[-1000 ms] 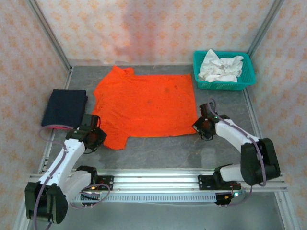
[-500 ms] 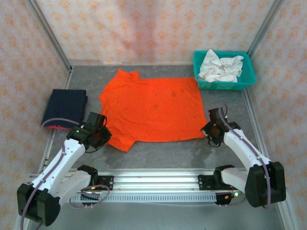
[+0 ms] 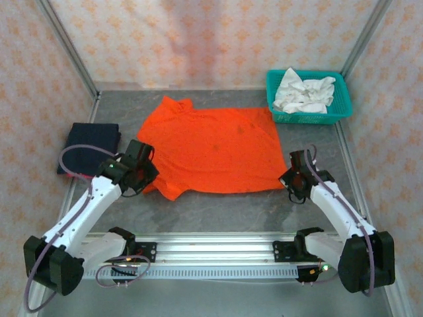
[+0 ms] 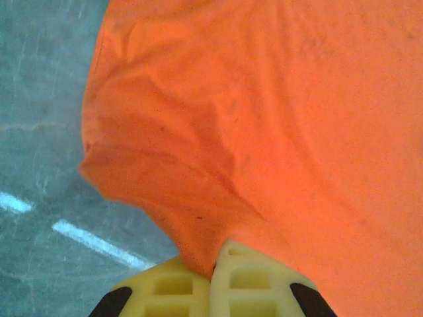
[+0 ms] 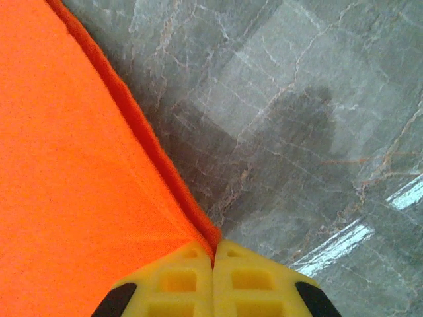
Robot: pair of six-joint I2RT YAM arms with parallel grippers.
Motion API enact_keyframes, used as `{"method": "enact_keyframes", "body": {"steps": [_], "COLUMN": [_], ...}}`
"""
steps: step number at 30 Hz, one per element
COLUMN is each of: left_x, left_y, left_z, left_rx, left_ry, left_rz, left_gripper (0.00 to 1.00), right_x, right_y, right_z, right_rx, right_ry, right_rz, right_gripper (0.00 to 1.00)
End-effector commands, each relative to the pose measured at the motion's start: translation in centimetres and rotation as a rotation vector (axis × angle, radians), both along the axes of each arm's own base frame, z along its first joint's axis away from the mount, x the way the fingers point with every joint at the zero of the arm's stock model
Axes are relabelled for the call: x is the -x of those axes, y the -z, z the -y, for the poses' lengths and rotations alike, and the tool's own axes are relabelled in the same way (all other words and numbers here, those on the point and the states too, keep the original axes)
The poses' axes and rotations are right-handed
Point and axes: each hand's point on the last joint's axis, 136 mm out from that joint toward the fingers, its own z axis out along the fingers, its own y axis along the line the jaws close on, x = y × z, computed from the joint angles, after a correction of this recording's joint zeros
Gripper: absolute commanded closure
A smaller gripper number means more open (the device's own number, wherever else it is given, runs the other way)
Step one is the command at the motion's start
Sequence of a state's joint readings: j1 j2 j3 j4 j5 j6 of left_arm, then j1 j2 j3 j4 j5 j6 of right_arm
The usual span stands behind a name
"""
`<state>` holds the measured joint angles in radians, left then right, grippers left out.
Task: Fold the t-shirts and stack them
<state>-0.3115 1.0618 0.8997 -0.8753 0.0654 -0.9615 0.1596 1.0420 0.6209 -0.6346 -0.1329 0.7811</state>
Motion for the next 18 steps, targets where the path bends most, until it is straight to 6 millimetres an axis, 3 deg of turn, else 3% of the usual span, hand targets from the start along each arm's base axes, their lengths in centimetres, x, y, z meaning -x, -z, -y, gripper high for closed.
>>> {"method": "enact_keyframes", "body": {"steps": [1,14,18], "left_x": [-1.6,-6.1,-7.2], "left_y": [-0.6,-2.8,-3.1], "left_z": [-0.8,-1.6,-1.3], "left_rx": [-0.073,-0.083,-0.080], "left_ry": [0.029,0.041,0.051], "left_rz": [-0.003,0.087,0.100], "left_gripper": [1.00,1.00,1.00], "right_x": [-1.5,-6.0,-7.2], "right_y": [-1.9,-3.9,-3.7], "right_z": [1.2,-0.8,-1.4], "right_rx": [0.063,-0.009,-0.028], "right_ry": [0.021,-0.027,-0.038], "right_rz": [0.071,0.124,0.100], "right_gripper": [1.00,1.00,1.00]}}
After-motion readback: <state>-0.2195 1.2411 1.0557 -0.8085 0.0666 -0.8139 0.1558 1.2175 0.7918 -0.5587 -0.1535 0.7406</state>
